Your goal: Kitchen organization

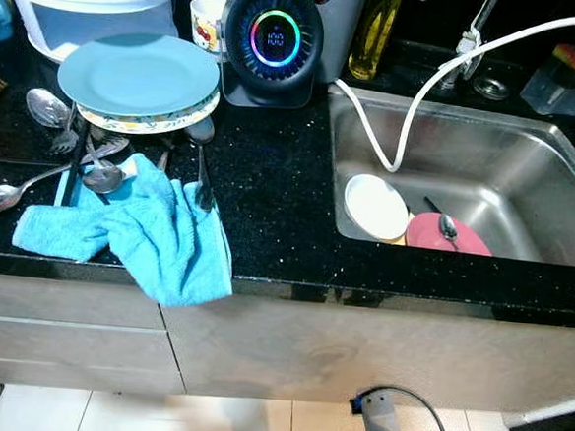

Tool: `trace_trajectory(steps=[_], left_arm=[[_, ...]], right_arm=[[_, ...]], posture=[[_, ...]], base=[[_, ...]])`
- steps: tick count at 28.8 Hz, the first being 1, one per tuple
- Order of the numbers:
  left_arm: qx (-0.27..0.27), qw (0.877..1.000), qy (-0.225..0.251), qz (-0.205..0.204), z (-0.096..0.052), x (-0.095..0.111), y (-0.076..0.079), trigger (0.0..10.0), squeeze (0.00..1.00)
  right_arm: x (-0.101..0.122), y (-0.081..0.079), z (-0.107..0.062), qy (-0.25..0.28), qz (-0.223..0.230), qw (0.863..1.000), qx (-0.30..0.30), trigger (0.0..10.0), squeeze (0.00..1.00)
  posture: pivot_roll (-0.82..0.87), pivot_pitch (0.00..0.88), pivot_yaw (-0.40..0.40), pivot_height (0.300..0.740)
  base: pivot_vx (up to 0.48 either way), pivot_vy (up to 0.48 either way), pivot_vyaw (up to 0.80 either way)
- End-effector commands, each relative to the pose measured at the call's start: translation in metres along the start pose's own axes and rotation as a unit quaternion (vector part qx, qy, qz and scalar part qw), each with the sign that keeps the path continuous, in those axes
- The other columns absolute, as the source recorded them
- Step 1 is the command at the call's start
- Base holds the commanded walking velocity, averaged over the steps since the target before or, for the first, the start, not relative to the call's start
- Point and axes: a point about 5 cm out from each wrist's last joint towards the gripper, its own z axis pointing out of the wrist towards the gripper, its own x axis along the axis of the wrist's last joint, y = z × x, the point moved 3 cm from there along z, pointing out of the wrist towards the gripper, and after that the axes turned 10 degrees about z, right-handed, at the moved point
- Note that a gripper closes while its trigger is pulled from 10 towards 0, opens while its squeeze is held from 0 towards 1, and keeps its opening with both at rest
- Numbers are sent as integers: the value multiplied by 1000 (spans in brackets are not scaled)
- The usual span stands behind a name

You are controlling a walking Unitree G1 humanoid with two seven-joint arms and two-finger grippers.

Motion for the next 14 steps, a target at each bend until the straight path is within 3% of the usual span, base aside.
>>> trace_trajectory(steps=[1, 2, 3, 4, 6, 7, 12, 13, 14], left_arm=[[30, 999, 8, -15, -1, 8, -14, 10000, 0], [43, 998, 34, -31, -1, 24, -20, 10000, 0], [60, 994, 75, -57, -4, 56, -27, 10000, 0], [60, 994, 75, -57, -4, 56, -27, 10000, 0], [63, 989, 118, -66, -9, 86, -29, 10000, 0], [63, 989, 118, -66, -9, 86, -29, 10000, 0], [46, 964, 245, -94, -28, 174, -25, 10000, 0], [46, 964, 245, -94, -28, 174, -25, 10000, 0], [34, 957, 271, -97, -33, 189, -21, 10000, 0]], right_arm=[[-5, 2, 0, -14, -7, 1000, -1, 10000, 0], [-3, 2, 0, -12, -12, 1000, 0, 10000, 0], [-1, 3, 0, -11, -17, 1000, 0, 10000, 0], [-1, 3, 0, -11, -17, 1000, 0, 10000, 0], [0, 3, 0, -11, -21, 1000, 1, 10000, 0], [0, 3, 0, -11, -21, 1000, 1, 10000, 0], [1, 2, 0, -12, -24, 1000, 4, 10000, 0], [1, 2, 0, -12, -24, 1000, 4, 10000, 0], [1, 1, 0, -11, -22, 1000, 4, 10000, 0]], posture=[[341, 100, -147, 740], [346, 103, -153, 740], [348, 105, -157, 740], [348, 105, -157, 740], [354, 104, -169, 740], [354, 104, -169, 740], [356, 107, -166, 740], [356, 107, -166, 740], [351, 106, -163, 740]], base=[[0, 0, 0], [0, 0, 0], [0, 0, 0], [0, 0, 0], [0, 0, 0], [0, 0, 0], [0, 0, 0], [0, 0, 0], [0, 0, 0]])
